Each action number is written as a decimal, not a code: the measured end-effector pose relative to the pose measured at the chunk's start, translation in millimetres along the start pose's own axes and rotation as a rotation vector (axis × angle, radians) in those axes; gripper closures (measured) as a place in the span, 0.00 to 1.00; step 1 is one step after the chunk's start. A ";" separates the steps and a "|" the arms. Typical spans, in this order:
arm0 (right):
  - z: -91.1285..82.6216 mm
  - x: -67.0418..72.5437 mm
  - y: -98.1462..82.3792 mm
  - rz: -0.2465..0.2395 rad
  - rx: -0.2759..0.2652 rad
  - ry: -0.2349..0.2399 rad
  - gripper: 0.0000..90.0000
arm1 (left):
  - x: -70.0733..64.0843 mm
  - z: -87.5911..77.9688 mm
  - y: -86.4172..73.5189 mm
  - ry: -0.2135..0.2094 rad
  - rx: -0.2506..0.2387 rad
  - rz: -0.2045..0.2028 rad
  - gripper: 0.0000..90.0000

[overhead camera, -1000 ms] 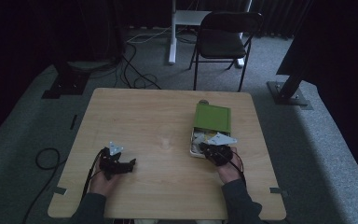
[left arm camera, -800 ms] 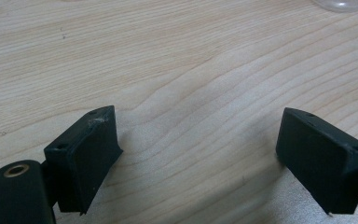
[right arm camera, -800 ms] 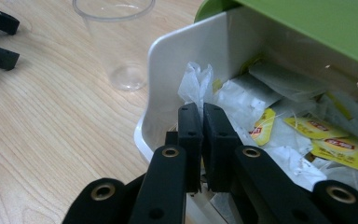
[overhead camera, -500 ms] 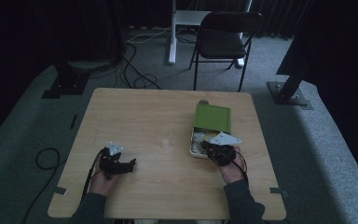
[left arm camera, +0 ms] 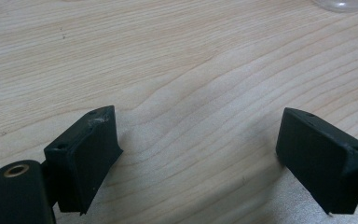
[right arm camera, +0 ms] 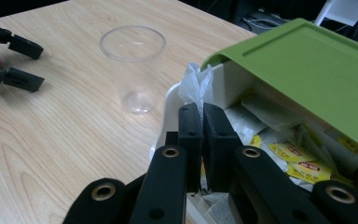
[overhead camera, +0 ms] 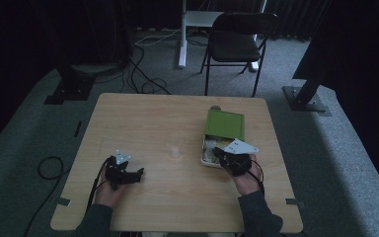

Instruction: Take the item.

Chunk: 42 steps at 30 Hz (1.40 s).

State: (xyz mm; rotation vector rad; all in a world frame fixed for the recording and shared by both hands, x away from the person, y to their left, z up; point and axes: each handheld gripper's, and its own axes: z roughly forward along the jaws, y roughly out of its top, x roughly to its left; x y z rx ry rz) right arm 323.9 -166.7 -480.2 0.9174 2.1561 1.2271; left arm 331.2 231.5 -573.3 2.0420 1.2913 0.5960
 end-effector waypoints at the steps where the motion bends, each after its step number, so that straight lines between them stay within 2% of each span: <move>1: -0.9 0.8 0.8 -0.001 -0.003 0.002 0.97 | 0.0 0.0 0.0 0.000 0.000 0.000 0.15; 26: -10.2 20.4 17.7 -0.049 -0.040 0.058 0.97 | 0.0 0.0 0.0 0.000 0.000 0.000 0.15; 42: -2.4 33.5 31.4 -0.072 -0.059 0.093 0.97 | 0.0 -0.1 0.0 -0.001 0.001 0.000 0.15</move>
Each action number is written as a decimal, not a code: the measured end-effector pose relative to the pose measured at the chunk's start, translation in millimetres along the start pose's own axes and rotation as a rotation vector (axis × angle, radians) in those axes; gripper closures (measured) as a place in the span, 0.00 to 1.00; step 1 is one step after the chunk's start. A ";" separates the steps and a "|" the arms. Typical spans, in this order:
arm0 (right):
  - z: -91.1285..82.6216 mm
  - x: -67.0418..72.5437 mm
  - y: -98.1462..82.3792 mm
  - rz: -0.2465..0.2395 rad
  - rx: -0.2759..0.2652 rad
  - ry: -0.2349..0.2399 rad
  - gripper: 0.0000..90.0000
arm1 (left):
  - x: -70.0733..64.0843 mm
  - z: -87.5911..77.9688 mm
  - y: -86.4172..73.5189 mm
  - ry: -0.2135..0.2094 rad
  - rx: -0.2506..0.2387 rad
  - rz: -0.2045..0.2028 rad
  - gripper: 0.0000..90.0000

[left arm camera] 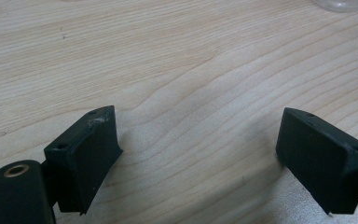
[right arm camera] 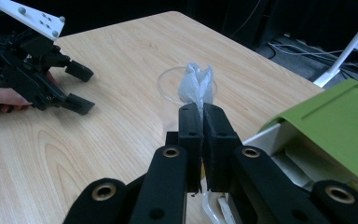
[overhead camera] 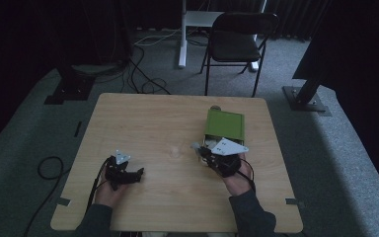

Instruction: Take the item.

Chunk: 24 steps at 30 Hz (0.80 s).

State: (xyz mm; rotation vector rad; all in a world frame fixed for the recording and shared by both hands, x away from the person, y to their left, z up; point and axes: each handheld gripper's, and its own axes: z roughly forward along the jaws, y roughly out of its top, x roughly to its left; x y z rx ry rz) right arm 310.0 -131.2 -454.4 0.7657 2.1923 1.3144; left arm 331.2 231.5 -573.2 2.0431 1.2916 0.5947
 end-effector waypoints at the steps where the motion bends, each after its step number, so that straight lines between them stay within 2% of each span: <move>1: 0.8 0.9 1.2 0.000 -0.002 0.002 0.97 | 0.0 0.0 0.0 0.000 0.000 0.000 0.15; 24: 19.4 5.6 15.6 -0.018 -0.011 0.024 0.97 | -0.1 0.0 0.0 0.000 -0.001 -0.001 0.15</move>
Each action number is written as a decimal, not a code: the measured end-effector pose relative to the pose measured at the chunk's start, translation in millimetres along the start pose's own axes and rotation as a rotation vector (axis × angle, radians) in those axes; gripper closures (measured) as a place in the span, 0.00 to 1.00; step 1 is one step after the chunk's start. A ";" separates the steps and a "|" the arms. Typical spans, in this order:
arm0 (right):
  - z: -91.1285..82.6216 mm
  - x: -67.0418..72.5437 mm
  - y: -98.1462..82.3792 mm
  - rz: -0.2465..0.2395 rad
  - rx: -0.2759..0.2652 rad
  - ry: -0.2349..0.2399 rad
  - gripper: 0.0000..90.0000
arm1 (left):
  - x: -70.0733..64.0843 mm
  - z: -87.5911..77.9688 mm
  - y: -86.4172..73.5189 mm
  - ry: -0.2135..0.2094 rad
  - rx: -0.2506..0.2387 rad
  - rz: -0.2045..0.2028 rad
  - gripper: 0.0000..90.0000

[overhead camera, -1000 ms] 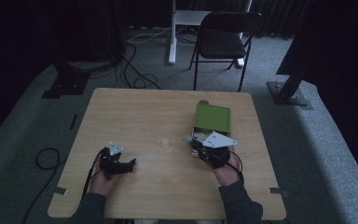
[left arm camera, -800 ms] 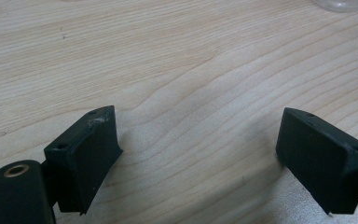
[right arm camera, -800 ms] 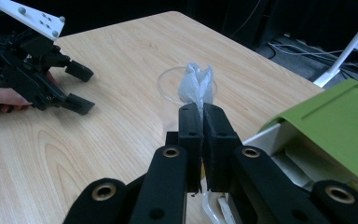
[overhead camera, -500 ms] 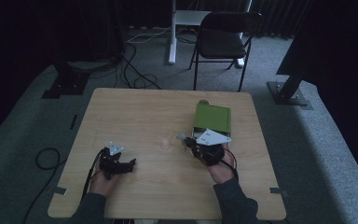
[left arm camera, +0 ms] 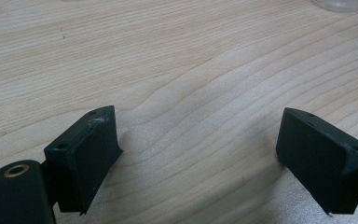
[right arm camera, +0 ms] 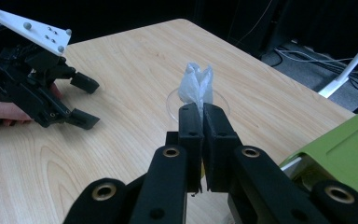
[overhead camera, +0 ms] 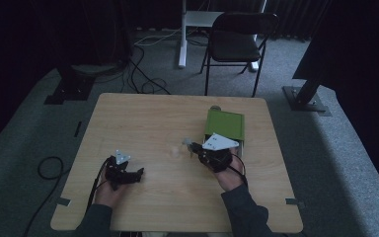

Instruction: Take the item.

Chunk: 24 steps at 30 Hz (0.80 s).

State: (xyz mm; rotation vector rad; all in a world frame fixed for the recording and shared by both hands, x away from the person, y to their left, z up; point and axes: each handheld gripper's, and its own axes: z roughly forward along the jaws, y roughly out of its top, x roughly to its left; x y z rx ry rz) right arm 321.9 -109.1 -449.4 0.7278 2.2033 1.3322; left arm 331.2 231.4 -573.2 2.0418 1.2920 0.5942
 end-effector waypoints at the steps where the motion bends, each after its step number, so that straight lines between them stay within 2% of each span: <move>1: 0.0 0.0 0.0 0.000 0.000 0.000 0.97 | 0.0 0.0 0.0 0.000 0.000 0.000 0.15; 24: 5.8 -4.2 11.1 0.017 -0.029 0.001 0.97 | -0.2 0.2 0.0 0.000 -0.003 -0.003 0.15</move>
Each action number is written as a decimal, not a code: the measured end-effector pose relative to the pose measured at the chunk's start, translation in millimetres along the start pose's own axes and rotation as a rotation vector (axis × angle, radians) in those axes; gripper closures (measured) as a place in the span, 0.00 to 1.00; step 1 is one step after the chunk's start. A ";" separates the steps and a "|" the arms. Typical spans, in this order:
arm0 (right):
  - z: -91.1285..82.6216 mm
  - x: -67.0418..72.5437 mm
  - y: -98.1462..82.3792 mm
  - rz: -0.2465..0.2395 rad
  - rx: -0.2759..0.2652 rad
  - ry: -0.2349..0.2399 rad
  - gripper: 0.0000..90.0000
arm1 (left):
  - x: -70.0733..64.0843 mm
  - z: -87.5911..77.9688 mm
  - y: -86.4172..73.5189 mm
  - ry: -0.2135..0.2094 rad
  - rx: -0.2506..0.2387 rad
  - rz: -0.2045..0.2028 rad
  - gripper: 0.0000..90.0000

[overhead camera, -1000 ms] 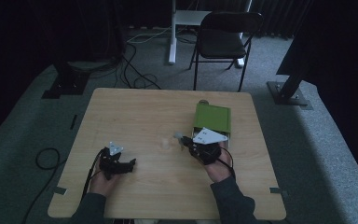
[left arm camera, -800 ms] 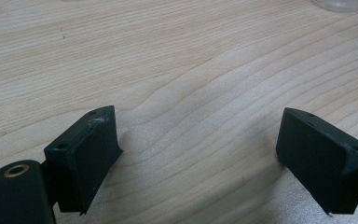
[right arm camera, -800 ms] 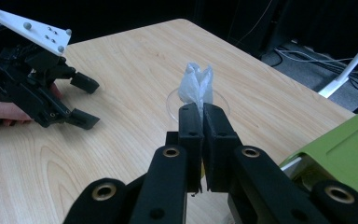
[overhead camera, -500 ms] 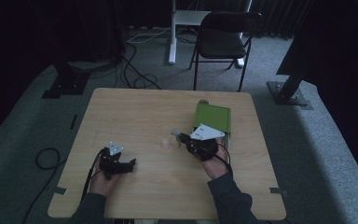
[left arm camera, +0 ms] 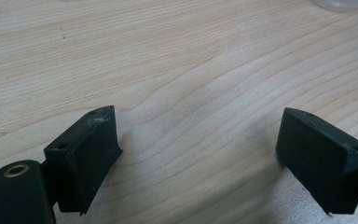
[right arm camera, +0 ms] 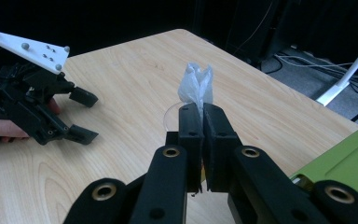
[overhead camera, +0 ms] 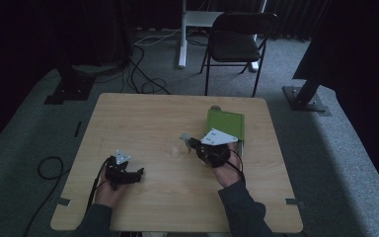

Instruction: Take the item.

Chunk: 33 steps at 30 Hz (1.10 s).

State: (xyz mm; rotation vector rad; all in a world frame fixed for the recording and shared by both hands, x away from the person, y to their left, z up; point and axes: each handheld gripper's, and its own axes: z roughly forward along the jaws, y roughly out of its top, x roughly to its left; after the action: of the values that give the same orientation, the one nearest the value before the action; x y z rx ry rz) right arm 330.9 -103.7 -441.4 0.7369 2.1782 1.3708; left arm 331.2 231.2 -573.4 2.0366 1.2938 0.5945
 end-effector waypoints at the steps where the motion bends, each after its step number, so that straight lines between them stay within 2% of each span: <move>1: 0.1 -0.5 0.5 0.002 -0.001 0.000 0.97 | 0.0 0.0 0.0 0.000 0.000 0.000 0.15; 33: 14.6 -8.6 11.7 0.033 -0.019 0.001 0.97 | 0.1 -0.1 0.1 0.000 0.001 0.001 0.15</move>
State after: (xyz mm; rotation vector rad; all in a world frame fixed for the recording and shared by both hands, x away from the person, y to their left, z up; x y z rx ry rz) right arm 348.9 -95.4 -435.7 0.7690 2.1592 1.4069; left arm 331.2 231.3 -573.3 2.0386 1.2935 0.5949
